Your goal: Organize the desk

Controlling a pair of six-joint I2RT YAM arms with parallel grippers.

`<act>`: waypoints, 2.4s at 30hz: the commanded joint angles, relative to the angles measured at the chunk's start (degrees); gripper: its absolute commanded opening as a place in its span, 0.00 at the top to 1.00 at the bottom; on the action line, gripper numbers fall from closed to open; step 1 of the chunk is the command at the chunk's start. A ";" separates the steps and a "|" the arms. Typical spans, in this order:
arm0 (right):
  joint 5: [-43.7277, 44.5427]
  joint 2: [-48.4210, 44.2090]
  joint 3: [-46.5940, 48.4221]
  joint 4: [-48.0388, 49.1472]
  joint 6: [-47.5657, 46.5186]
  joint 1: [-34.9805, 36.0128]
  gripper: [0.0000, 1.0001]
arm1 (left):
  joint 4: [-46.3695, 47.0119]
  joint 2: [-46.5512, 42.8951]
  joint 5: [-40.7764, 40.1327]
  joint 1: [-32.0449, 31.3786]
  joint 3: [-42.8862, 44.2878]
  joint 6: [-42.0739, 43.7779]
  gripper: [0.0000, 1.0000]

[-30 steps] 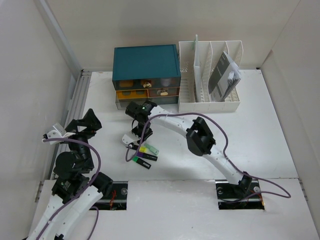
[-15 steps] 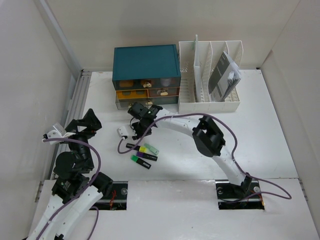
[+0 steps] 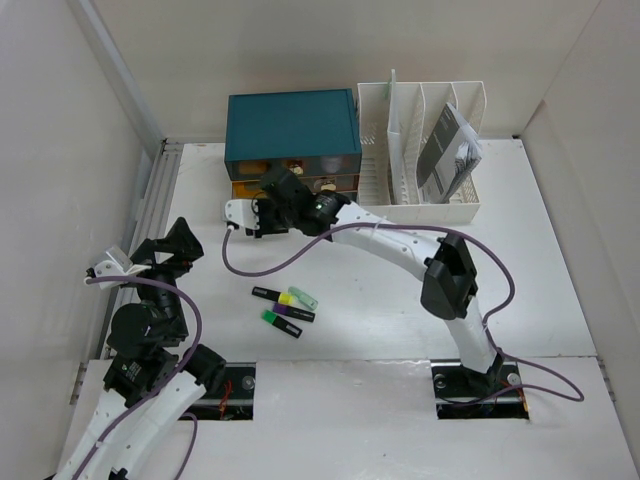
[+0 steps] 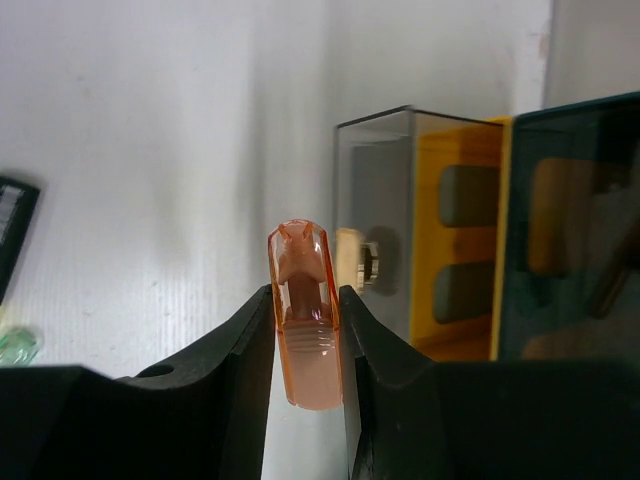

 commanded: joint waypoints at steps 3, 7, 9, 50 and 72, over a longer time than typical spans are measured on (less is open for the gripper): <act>6.16 -1.69 2.66 6.01 3.86 -1.03 0.89 | 2.48 -0.10 0.53 0.23 0.42 0.84 0.13; 10.29 -1.17 1.53 10.93 3.86 -1.03 0.89 | 2.48 -0.10 0.53 0.23 -0.10 0.84 0.13; 11.26 0.06 1.52 11.64 3.33 -1.65 0.89 | 2.48 -0.10 0.53 0.23 -0.10 0.84 0.13; -17.65 -9.34 -6.10 -3.61 11.76 -4.37 0.55 | 3.00 0.42 0.53 0.23 -0.10 0.84 0.13; -6.49 -6.09 -26.08 2.24 39.98 0.72 0.38 | 3.00 0.42 0.61 0.23 -0.10 1.37 0.13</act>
